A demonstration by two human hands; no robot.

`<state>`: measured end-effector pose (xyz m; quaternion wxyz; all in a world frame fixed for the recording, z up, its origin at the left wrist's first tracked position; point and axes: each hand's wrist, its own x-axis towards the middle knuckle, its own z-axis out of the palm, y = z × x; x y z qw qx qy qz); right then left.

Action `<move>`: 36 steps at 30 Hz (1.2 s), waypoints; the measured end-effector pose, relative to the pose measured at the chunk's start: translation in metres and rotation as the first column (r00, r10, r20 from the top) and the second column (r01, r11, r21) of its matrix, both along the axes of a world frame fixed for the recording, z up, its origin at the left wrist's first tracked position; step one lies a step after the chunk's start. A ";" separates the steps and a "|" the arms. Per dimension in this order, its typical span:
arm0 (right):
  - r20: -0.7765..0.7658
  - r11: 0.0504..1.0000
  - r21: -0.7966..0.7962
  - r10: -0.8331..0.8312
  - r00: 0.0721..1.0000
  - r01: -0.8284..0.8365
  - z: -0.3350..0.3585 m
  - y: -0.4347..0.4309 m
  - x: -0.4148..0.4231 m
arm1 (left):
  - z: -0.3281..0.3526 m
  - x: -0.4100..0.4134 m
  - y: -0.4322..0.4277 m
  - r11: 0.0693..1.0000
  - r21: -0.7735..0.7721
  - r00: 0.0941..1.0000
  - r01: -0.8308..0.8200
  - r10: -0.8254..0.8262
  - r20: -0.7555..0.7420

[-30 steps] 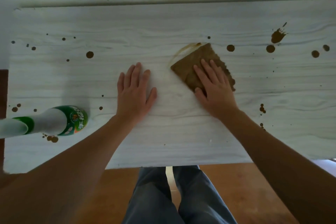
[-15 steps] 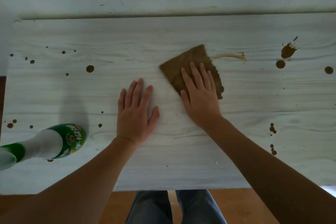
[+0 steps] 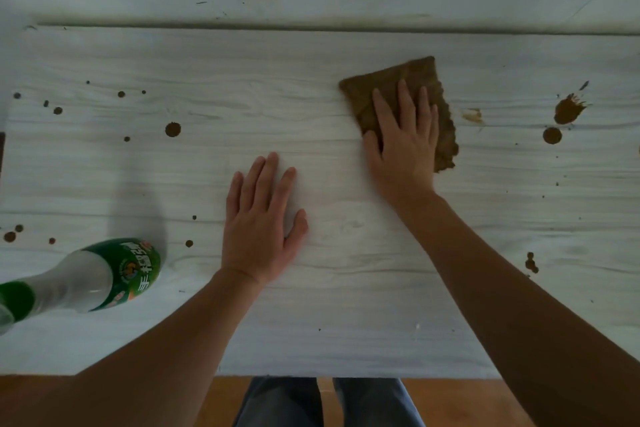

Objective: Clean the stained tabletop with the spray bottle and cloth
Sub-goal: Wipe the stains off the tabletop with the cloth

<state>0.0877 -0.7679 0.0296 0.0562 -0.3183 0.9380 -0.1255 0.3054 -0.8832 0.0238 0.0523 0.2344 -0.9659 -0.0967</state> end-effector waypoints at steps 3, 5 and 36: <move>-0.006 0.974 -0.012 0.225 0.974 -0.226 0.004 0.028 0.036 | 0.001 0.000 0.000 1.000 -0.002 1.000 0.000 0.000 0.003; 0.030 0.934 -0.021 0.356 0.934 -0.355 0.008 0.059 0.064 | 0.002 -0.001 0.001 1.000 -0.001 1.000 0.000 0.000 0.006; 0.054 0.995 0.053 -0.081 0.995 0.078 0.010 0.112 -0.001 | 0.003 -0.001 0.000 1.000 0.015 1.000 0.003 -0.004 0.023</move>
